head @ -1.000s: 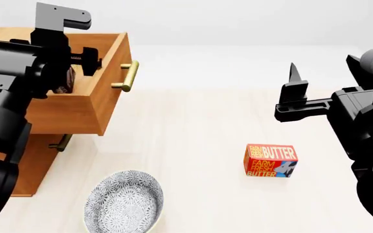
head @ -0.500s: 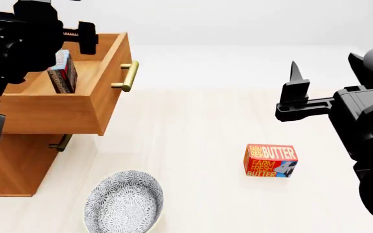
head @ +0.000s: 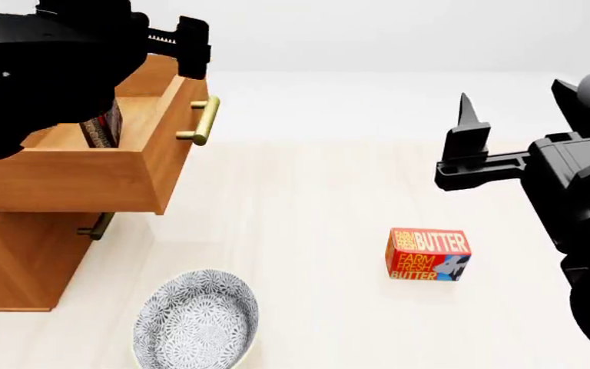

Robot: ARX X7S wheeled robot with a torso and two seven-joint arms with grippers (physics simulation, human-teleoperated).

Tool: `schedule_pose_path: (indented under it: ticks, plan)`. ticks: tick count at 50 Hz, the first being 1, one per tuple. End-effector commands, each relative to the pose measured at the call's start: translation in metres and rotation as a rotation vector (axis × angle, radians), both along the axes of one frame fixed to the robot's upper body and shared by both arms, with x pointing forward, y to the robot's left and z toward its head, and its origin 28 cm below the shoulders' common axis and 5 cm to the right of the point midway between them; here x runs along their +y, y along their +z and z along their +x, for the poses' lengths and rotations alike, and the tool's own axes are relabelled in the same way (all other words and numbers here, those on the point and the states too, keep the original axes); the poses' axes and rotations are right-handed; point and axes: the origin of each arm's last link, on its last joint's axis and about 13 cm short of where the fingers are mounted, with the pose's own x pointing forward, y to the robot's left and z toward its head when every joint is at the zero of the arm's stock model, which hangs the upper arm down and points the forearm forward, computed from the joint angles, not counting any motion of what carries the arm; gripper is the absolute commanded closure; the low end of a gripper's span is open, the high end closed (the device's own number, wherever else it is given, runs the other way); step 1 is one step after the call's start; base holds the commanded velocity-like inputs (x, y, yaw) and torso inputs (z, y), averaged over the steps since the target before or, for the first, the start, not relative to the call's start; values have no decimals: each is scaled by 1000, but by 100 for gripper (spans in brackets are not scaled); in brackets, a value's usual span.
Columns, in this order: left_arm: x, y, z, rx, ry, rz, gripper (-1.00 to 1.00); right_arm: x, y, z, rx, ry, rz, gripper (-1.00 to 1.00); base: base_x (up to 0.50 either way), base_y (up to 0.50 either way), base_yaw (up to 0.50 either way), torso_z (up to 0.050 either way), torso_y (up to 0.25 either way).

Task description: Put the chocolate pudding in the top drawer of the cabinet and close it.

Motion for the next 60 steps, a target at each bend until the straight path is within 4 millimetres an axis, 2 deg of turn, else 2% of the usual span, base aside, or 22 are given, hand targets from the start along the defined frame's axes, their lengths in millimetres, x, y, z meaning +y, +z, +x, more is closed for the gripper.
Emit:
schedule_pose_path:
  ticks: [1, 12, 26, 42, 60]
  plan:
    - [-30, -13, -24, -13, -168, 31, -100, 1, 2, 0, -3, 3, 0, -100, 0, 0, 0, 0, 0]
    - [-62, -32, -35, 11, -289, 43, -100, 1, 2, 0, -3, 6, 1, -100, 0, 0, 0, 0, 0]
    - [-92, -58, -25, 62, -348, 23, -100, 0, 0, 0, -2, 7, 2, -100, 0, 0, 0, 0, 0]
    - [-121, -87, -8, 140, -402, 21, -100, -3, -6, 2, 9, 4, 11, -100, 0, 0, 0, 0, 0]
    - [-141, -111, 21, 238, -305, 92, -100, -6, -9, 3, 16, -2, 14, -100, 0, 0, 0, 0, 0]
